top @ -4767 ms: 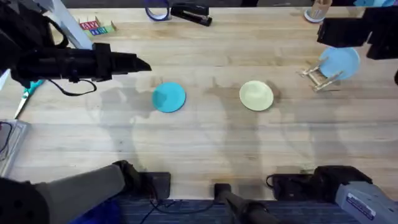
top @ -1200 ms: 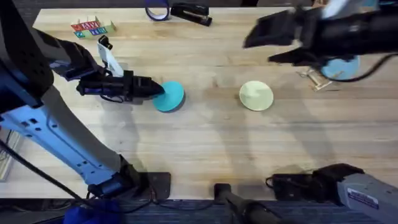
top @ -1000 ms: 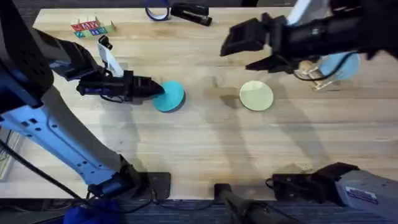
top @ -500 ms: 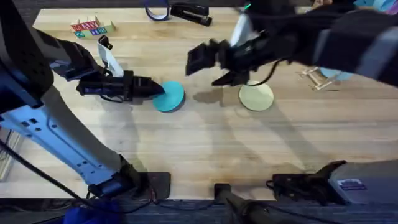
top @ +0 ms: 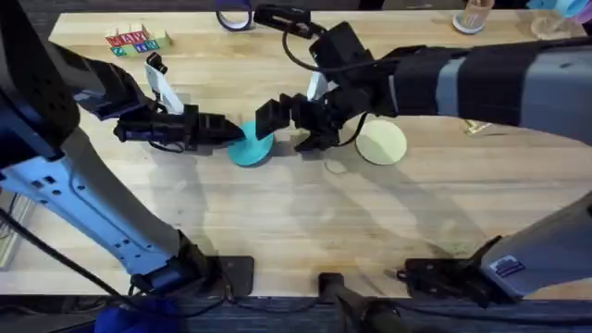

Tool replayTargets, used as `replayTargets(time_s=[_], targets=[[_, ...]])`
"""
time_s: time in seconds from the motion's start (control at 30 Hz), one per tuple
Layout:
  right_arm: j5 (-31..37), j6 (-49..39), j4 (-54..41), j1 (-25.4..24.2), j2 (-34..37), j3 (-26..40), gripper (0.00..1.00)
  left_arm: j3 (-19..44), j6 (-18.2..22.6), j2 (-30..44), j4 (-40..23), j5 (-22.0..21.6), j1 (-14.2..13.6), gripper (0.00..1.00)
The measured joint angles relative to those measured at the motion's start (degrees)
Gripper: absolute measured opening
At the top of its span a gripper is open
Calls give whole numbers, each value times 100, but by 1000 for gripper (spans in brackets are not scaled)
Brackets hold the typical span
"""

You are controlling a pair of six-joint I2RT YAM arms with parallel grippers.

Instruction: Pick up the plates from the table one by one and place each into a slot on the dish rack.

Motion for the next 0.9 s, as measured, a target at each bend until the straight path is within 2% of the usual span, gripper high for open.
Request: replayTargets(time_s=[0.23,0.6,0.9], targets=[[-109,81,182,-13,151,9,995,0,0,-1,1,0,0,37],[-767,713,1138,-83,555,48,995,0,0,-1,14,0,0,38],[-817,910,1487,38,669,74,995,0,0,-1,14,0,0,38]])
